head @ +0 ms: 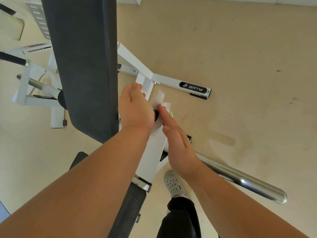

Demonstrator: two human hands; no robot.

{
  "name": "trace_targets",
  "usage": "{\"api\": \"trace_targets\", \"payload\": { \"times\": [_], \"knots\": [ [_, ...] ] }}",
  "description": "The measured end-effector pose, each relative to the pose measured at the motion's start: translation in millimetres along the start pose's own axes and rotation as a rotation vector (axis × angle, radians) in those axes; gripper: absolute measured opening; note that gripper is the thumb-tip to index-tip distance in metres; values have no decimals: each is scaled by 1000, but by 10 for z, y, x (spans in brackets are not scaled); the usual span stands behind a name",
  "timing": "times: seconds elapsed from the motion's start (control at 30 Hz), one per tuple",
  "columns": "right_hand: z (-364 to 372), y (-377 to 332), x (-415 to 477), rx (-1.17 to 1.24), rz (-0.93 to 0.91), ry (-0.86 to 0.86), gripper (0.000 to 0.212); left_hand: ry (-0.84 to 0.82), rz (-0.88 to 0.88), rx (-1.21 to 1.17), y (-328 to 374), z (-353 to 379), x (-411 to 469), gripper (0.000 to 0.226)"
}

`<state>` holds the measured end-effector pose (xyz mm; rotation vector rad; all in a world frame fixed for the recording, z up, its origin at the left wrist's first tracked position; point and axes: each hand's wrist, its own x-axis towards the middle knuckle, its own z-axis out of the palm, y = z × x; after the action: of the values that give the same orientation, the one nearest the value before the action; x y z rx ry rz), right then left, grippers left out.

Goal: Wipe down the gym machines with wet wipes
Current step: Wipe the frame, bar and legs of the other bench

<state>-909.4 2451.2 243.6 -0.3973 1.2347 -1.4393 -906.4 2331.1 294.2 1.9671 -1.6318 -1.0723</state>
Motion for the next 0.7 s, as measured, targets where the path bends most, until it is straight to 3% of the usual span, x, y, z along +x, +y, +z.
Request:
{"api": "trace_targets", "payload": {
  "times": [0.1, 0.23, 0.37, 0.53, 0.6, 0.7],
  "knots": [
    [39, 5, -104, -5, -88, -55, 61, -21, -3, 3, -14, -1, -8, 30],
    [-145, 228, 204, -130, 27, 41, 63, -12, -7, -4, -16, -1, -29, 27],
    [-227, 316, 355, -366, 3, 19, 58, -18, 14, 26, -17, -14, -8, 25],
    [-459, 375, 444, -449, -56, 259, 51, -30, 7, 28, -3, -15, -27, 28],
    [-505, 372, 538, -519, -24, 194, 58, -26, 13, 24, 0, -12, -29, 30],
    [-410, 402, 615, -620, -34, -65, 78, -22, 37, 38, -7, -1, -31, 32]
  ]
}}
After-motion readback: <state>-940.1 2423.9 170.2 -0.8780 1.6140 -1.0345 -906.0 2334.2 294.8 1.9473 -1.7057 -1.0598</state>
